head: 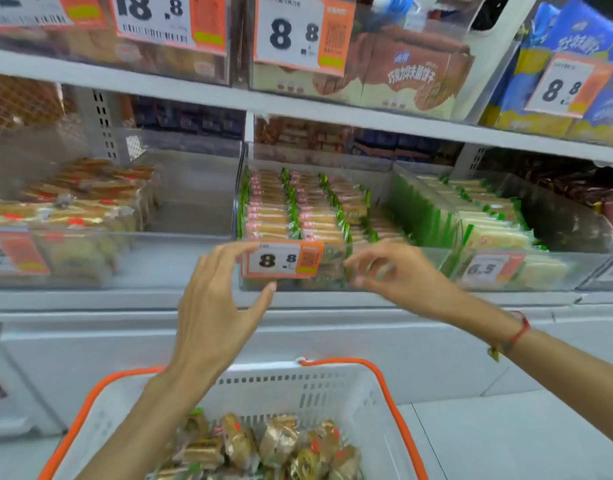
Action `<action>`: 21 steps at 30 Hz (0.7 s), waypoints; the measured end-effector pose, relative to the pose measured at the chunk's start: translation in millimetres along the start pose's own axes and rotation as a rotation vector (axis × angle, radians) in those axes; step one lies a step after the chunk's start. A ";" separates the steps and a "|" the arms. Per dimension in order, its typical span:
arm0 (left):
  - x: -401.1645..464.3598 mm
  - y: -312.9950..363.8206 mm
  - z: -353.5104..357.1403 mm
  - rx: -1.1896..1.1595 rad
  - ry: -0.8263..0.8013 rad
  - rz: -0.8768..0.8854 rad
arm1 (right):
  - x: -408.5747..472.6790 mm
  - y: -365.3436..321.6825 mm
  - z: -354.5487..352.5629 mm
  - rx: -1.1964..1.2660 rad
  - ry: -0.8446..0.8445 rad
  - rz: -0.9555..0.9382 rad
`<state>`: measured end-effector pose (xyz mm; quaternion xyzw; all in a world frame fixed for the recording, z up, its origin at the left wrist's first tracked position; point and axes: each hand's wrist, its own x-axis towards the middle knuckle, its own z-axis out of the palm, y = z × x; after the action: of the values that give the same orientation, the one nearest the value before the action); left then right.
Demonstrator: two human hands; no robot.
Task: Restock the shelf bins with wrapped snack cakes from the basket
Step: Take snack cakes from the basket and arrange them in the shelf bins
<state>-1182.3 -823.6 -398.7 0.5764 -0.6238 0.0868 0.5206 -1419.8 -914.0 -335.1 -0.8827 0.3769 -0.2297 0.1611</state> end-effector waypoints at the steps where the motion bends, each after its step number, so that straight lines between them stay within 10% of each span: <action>1: -16.3 -1.3 0.5 0.013 -0.037 0.016 | -10.7 -0.9 13.6 0.016 -0.083 0.023; 12: -157.7 -55.5 18.5 0.422 -1.003 -0.164 | -77.1 28.0 185.6 -0.367 -1.070 0.156; 21: -270.8 -101.2 7.2 0.572 -1.493 -0.172 | -165.5 47.8 282.3 -0.501 -1.238 -0.025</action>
<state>-1160.3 -690.8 -654.7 0.6395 -0.7143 -0.2054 -0.1967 -1400.2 -791.9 -641.8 -0.8667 0.2466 0.4119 0.1354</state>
